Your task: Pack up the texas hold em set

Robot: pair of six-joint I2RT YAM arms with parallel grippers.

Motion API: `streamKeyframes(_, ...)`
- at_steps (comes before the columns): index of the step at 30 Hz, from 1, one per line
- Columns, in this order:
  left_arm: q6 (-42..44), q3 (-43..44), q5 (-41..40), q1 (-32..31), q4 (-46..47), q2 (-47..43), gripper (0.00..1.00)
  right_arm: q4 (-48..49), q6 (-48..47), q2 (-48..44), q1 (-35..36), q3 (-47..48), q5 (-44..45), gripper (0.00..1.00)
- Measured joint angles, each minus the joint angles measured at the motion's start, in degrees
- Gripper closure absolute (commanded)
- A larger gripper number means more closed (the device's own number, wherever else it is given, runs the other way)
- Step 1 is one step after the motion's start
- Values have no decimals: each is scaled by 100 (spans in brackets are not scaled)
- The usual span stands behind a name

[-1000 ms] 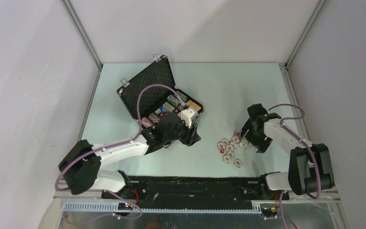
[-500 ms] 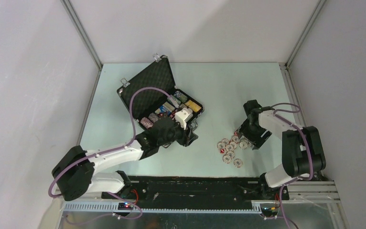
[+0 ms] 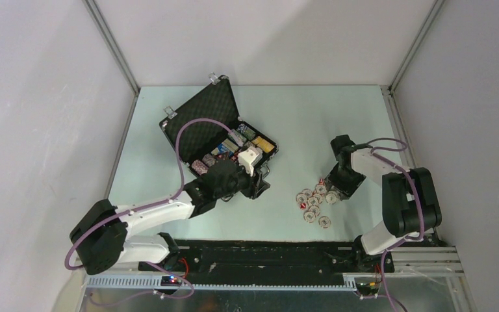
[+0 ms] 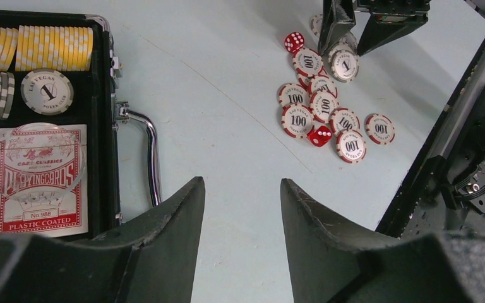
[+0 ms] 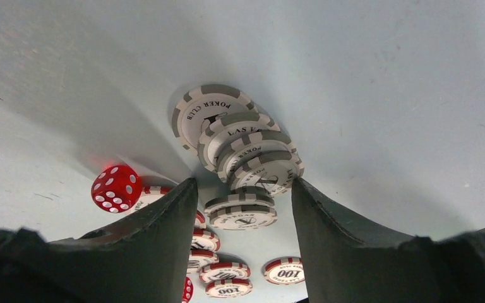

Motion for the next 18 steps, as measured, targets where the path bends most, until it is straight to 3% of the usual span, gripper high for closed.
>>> streamKeyframes(8,37,0,0,0,0,-2,46,-63,-63,-2,11,0,-83,26)
streamKeyframes(18,39,0,0,0,0,-2,45,11,96,-46,297,-76,-310,38)
